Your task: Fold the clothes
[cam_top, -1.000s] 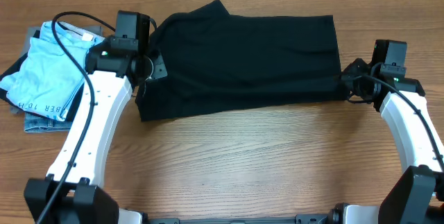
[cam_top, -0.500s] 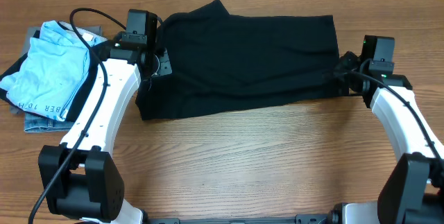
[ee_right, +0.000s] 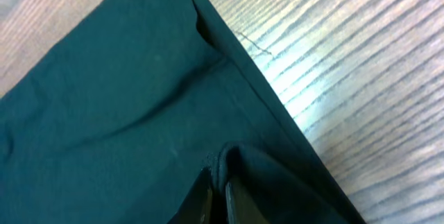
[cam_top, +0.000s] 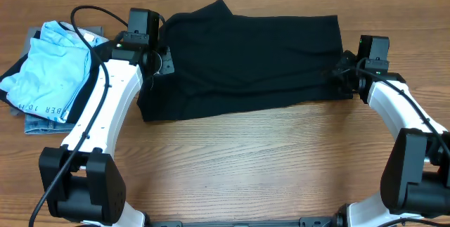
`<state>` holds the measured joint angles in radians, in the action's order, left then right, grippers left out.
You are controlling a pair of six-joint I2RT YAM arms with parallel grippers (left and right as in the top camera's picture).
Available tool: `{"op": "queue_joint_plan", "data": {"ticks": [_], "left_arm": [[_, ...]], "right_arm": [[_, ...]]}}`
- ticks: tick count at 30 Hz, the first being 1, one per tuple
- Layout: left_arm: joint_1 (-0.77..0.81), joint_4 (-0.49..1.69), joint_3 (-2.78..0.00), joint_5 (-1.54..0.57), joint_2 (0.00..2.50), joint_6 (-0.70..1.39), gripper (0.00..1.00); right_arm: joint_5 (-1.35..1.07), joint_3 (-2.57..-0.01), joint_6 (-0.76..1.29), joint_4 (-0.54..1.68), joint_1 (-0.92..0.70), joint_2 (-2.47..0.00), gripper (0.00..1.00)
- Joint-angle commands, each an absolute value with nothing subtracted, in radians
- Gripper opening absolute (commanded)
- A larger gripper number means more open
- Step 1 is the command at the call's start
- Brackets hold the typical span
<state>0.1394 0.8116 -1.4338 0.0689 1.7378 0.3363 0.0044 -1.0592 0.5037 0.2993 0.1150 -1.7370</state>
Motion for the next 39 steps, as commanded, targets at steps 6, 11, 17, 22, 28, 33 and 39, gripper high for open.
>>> {"op": "queue_joint_plan", "data": {"ticks": [6,11,17,22,28,33,39], "left_arm": [[0.139,0.768,-1.450,0.089,1.746,0.316,0.04],[0.139,0.757,-1.440,0.115,1.763,0.316,0.04],[0.139,0.759,-1.440,0.112,1.840,0.317,0.38],[0.138,0.725,-1.448,0.115,1.859,0.297,0.95],[0.139,0.934,-1.662,0.175,1.847,0.299,1.00],[0.138,1.137,-1.757,0.098,1.847,0.323,0.66],[0.139,1.211,-1.694,-0.061,1.865,0.375,0.04]], "right_arm": [[0.022,-1.082,0.501,0.261,0.110,-1.759,0.04],[0.022,-1.082,0.500,0.254,0.110,-1.784,0.04],[0.022,-1.082,0.500,0.212,0.110,-1.785,0.24],[0.014,-1.082,0.469,0.149,0.110,-1.784,0.42],[-0.026,-1.172,0.347,0.255,0.110,-1.770,0.85],[-0.088,-1.248,0.331,0.487,0.110,-1.744,0.71],[-0.220,-1.256,0.332,0.670,0.110,-1.742,0.08]]}}
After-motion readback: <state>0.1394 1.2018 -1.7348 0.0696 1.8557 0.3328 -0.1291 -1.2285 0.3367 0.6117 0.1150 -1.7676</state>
